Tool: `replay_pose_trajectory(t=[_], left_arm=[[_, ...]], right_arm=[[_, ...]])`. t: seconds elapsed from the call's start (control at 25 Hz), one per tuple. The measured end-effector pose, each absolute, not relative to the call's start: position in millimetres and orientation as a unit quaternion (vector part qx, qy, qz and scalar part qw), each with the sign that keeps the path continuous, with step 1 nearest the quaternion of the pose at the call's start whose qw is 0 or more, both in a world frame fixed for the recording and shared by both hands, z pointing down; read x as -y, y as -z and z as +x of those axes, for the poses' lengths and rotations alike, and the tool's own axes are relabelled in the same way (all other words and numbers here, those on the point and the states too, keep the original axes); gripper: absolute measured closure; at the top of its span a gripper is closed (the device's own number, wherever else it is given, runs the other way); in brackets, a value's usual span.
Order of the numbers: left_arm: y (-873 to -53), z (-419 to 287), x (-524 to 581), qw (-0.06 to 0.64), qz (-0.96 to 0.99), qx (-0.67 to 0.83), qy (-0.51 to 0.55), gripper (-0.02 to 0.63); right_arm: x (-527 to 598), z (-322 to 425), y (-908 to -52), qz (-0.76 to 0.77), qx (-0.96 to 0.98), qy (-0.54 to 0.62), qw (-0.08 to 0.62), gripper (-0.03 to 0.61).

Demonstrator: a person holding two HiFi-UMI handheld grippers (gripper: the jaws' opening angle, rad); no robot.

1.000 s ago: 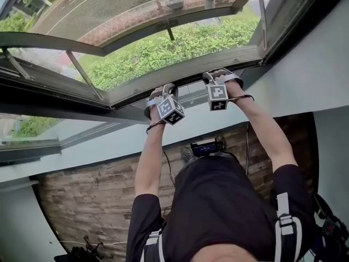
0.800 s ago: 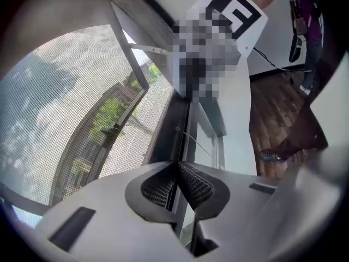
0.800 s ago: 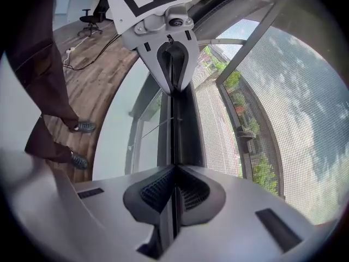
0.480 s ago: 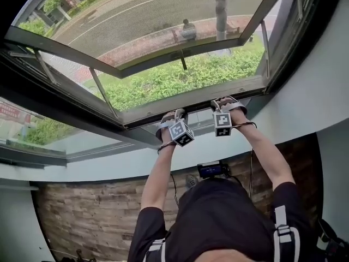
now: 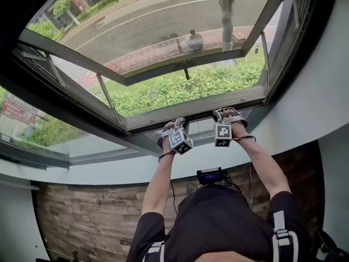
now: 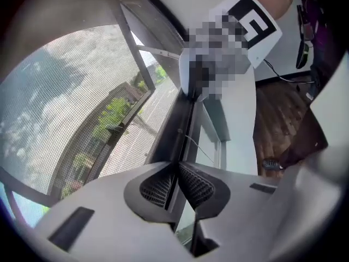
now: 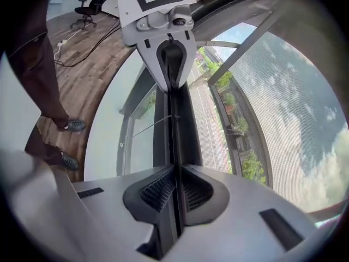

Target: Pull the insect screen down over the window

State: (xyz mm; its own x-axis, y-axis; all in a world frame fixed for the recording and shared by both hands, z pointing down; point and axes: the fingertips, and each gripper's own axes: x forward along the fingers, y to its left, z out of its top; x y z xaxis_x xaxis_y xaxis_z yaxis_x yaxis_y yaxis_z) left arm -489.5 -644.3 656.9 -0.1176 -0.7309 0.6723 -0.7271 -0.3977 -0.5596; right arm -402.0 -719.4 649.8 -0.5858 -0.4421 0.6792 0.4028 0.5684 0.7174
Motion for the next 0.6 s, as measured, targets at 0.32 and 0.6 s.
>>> replay_pose_trajectory(t=[0.32, 0.6], left_arm=[[-638.2, -491.5, 621.3, 0.083, -0.640, -0.431, 0.631, 0.583], [-537.3, -460.4, 549.2, -0.149, -0.669, -0.728, 0.007, 0.583]], right_arm=[[729.4, -384.6, -631.9, 0.042, 0.789, 0.452, 0.414, 0.558], [700.2, -360.8, -614.5, 0.045, 0.922, 0.199, 0.330, 0.558]])
